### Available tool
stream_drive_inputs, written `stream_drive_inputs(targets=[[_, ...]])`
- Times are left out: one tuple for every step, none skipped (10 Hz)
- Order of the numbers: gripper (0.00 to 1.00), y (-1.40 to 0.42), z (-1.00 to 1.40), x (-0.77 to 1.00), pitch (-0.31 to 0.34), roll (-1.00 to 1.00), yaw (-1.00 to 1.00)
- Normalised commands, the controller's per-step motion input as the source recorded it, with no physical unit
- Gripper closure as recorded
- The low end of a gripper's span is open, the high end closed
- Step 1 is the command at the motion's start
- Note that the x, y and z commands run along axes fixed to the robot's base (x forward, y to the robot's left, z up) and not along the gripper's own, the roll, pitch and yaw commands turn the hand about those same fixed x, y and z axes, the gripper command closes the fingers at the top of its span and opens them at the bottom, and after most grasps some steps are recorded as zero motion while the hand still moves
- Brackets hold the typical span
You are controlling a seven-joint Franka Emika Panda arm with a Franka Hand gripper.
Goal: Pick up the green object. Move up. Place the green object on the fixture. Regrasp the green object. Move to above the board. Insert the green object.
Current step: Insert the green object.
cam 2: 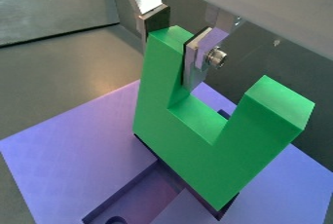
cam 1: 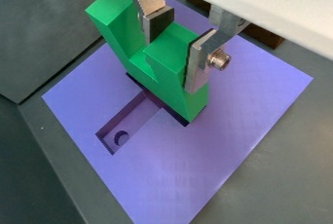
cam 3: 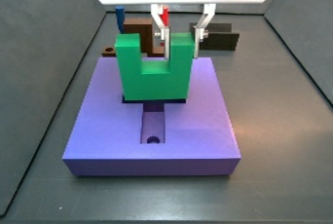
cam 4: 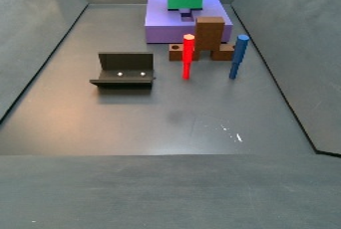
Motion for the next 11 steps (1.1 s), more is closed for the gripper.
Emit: stream_drive_inputs(targets=[[1.0, 0.0, -0.1, 0.0, 0.046, -0.41, -0.09], [1.0, 0.0, -0.1, 0.0, 0.047, -0.42, -0.09], [1.0, -0.05, -0.06, 0.0, 0.054, -0.41, -0.1], [1.0, -0.07, -0.03, 0.0, 0.053, -0.42, -0.1], [1.0, -0.1, 0.0, 0.0, 0.059, -0.46, -0.1], [1.0, -0.09, 0.0, 0.0, 0.056, -0.48, -0.09], [1.0, -0.04, -0.06, 0.0, 0.046, -0.44, -0.09], [1.0, 0.0, -0.11, 0.0, 0.037, -0.42, -0.07], [1.0, 0.01, -0.17, 0.0, 0.029, -0.4, -0.06], [1.0, 0.03, -0.25, 0.03, 0.033, -0.38, -0.02], [1.0, 0.03, -0.32, 0.06, 0.069, -0.35, 0.0]])
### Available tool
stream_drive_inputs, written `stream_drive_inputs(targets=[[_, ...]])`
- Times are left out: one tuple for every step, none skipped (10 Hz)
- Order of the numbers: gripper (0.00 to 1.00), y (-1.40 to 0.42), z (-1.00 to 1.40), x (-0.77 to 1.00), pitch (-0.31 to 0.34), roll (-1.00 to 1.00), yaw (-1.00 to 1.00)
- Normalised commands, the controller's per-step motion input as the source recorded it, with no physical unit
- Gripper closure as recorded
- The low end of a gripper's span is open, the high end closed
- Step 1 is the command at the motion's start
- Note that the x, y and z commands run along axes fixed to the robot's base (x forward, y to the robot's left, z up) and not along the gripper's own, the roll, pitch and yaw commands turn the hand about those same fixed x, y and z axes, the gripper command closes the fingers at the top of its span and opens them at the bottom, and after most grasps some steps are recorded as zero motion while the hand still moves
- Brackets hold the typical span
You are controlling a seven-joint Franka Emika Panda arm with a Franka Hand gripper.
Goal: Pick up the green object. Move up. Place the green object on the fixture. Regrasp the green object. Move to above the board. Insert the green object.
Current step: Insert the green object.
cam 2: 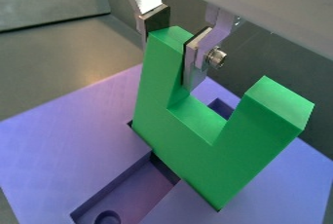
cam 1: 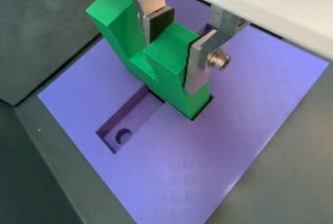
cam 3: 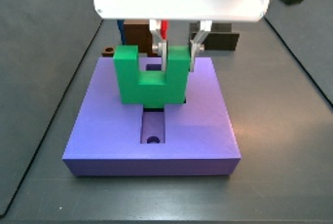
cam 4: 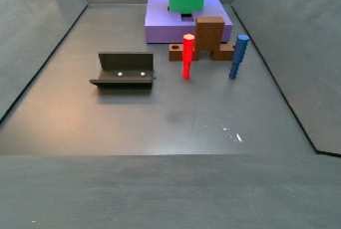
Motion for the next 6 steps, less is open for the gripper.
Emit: stream_drive_inputs(targets=[[1.0, 0.07, -0.39, 0.04, 0.079, -0.37, 0.0], [1.0, 0.12, -0.4, 0.08, 0.1, -0.36, 0.0], [1.0, 0.23, -0.51, 0.06, 0.087, -0.32, 0.0], [1.0, 0.37, -0.7, 0.06, 0.057, -0.24, 0.0], [1.0, 0.35, -0.78, 0.05, 0.026, -0.2, -0.04], [1.0, 0.04, -0.96, 0.03, 0.0, -0.11, -0.03]])
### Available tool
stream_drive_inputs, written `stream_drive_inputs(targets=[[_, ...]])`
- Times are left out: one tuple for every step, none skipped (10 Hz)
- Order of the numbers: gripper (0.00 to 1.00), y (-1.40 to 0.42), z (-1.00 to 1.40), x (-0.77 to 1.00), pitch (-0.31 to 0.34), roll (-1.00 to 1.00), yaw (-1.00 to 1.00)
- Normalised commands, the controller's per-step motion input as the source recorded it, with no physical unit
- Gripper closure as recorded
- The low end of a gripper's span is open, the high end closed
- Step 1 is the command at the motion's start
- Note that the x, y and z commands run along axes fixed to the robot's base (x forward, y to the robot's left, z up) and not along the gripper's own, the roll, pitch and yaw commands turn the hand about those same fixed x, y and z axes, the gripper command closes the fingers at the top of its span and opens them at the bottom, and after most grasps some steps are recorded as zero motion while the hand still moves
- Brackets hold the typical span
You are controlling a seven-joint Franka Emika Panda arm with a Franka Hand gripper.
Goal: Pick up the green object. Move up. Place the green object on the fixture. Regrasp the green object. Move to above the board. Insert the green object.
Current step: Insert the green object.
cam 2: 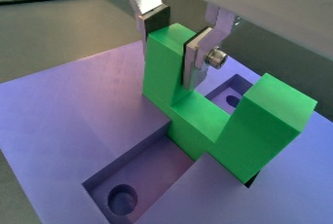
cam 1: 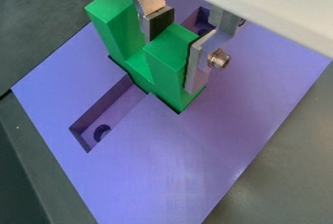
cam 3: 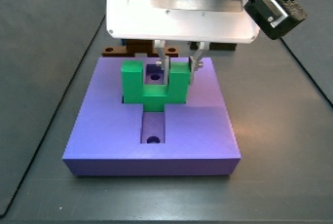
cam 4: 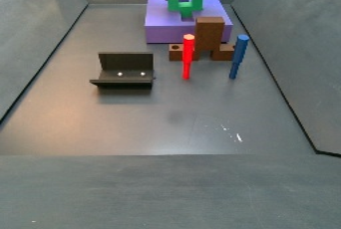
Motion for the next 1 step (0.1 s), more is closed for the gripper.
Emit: stream_drive_inputs(targets=[[1.0, 0.0, 0.0, 0.0, 0.0, 0.0, 0.0]])
